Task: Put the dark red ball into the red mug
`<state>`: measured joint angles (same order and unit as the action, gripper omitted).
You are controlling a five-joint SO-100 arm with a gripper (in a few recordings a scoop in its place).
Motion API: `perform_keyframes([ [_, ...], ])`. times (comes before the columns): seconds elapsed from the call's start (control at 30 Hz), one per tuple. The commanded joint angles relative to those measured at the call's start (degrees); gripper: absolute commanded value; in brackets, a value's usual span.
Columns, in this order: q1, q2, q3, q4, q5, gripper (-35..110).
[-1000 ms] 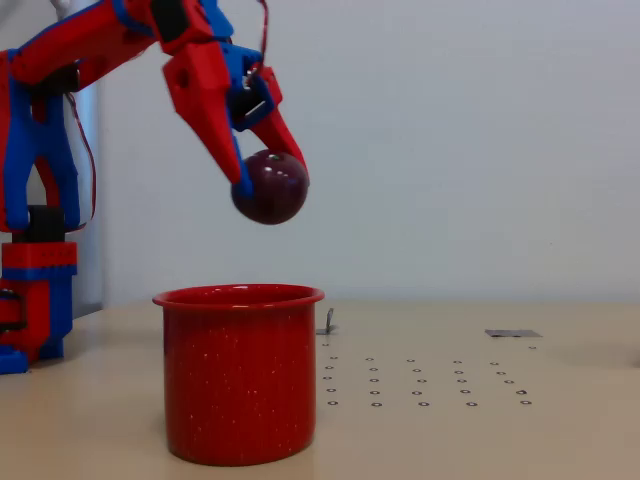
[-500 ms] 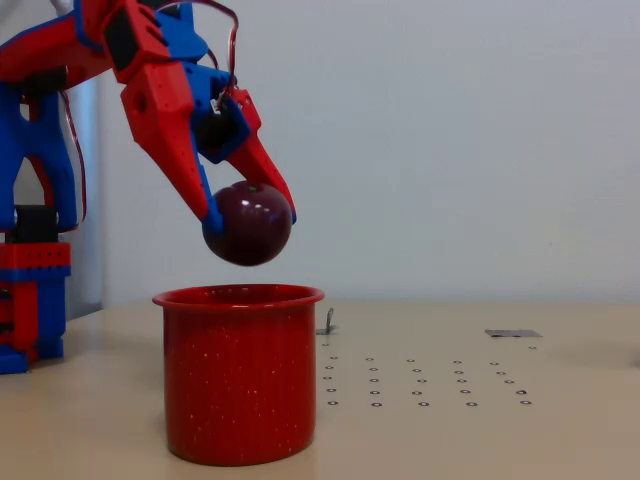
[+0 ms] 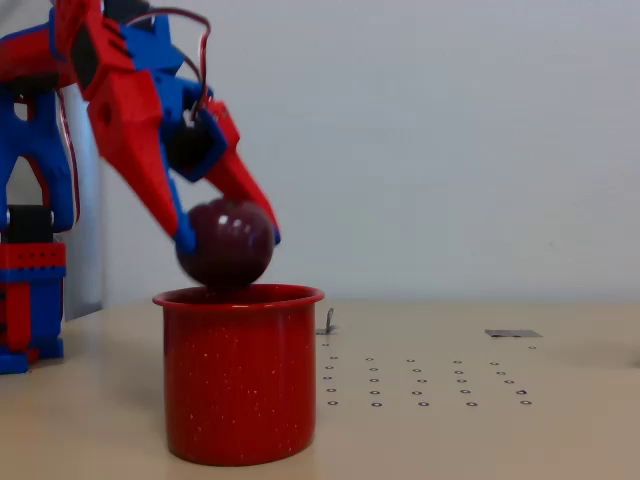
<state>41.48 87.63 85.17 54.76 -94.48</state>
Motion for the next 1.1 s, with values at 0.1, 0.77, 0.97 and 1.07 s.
perform_keyframes([
  [0.1, 0.09, 4.39, 1.93, -10.99, 3.60, 37],
  [0.77, -17.14, 37.35, 13.89, -1.05, 45.53, -2],
  [0.97, -24.70, 59.24, 38.32, -4.22, 60.38, -2],
  [1.07, -29.53, 71.19, 51.33, -6.77, 76.82, -2],
])
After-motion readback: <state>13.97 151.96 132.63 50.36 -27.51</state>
